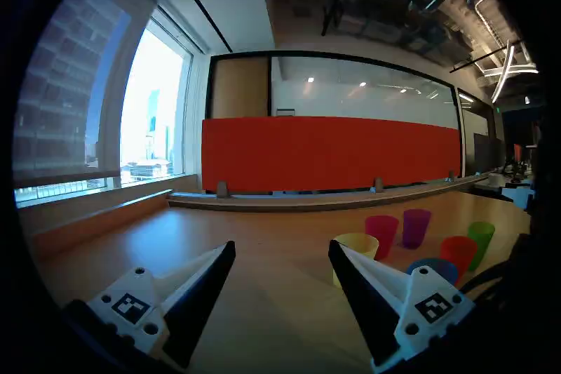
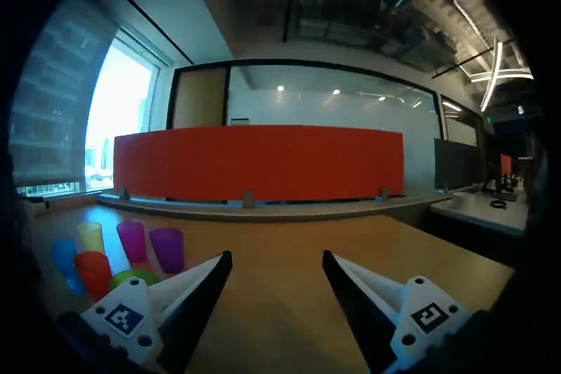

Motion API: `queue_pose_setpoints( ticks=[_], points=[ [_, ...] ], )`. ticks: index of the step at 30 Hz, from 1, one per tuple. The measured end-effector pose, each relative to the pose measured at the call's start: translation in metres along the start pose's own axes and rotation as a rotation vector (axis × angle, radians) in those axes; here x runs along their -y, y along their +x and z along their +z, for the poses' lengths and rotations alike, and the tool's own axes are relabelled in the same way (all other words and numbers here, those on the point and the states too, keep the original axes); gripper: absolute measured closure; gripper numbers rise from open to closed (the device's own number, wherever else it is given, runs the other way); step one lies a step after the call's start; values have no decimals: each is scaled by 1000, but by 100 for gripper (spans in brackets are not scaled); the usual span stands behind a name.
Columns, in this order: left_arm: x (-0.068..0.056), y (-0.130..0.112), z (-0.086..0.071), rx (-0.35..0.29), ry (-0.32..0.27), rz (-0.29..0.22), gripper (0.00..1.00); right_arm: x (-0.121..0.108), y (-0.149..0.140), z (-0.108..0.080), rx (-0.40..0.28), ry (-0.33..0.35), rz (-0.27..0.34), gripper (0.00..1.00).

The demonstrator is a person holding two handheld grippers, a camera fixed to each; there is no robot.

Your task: Pour water

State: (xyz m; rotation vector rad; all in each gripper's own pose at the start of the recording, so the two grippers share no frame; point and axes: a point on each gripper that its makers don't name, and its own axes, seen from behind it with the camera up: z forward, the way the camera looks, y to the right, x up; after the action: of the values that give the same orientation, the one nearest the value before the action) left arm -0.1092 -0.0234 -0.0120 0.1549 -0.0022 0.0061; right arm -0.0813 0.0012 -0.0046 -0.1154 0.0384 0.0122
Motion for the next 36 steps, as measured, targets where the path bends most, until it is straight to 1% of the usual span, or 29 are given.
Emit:
queue_pose_setpoints(
  ticks=[21,30,36],
  points=[
    [0,0,0,0,0,0,1,1,1,-2,-2,-2,2,0],
    [-1,0,0,0,0,0,1,4,1,-3,-2,13,1,0],
    [0,0,0,0,0,0,1,3,1,-3,-1,10,2,0]
  ],
)
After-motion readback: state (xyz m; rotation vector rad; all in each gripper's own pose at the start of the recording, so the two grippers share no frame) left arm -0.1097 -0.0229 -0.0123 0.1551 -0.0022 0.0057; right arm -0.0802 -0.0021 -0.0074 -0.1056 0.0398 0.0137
